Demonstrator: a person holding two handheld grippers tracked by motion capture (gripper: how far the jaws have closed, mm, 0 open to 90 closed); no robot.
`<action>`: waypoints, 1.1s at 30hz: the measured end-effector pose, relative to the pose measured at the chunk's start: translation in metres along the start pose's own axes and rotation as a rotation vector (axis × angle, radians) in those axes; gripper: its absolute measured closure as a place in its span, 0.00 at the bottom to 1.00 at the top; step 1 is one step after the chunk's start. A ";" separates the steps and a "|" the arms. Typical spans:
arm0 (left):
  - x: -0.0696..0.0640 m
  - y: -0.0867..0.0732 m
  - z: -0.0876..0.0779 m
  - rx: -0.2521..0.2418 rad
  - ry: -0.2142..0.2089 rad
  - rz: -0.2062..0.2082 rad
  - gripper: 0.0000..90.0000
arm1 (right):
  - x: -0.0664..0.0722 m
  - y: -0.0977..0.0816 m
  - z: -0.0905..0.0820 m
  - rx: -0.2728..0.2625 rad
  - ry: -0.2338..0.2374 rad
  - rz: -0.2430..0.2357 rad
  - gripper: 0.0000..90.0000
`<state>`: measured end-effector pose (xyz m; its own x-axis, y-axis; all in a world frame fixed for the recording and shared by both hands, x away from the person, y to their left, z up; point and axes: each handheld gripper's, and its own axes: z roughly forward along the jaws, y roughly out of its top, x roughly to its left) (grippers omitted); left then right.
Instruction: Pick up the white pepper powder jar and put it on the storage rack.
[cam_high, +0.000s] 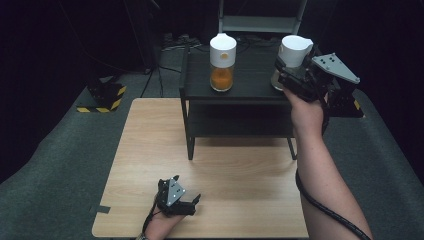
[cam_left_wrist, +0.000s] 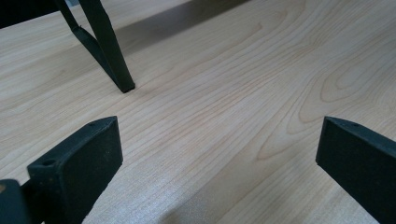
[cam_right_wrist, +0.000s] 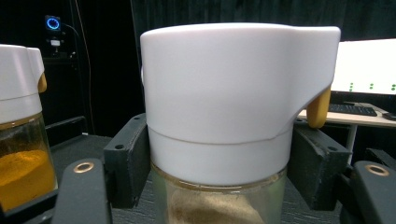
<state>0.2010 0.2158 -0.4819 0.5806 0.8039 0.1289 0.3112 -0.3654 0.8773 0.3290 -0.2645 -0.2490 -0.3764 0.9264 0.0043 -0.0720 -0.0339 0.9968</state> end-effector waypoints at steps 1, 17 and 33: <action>0.000 0.000 0.000 0.000 0.000 0.000 0.01 | 0.000 0.000 0.000 0.000 0.001 -0.002 0.33; 0.000 0.000 0.000 -0.001 -0.003 0.000 0.01 | -0.001 -0.001 0.002 -0.003 0.003 -0.001 0.33; 0.000 0.000 0.000 0.001 -0.003 0.002 0.01 | 0.002 0.006 -0.003 0.031 -0.011 0.013 0.11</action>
<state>0.2011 0.2157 -0.4819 0.5836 0.8017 0.1290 0.3105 -0.3672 0.8768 0.3256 -0.2642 -0.2430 -0.3670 0.9301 0.0179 -0.0381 -0.0342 0.9987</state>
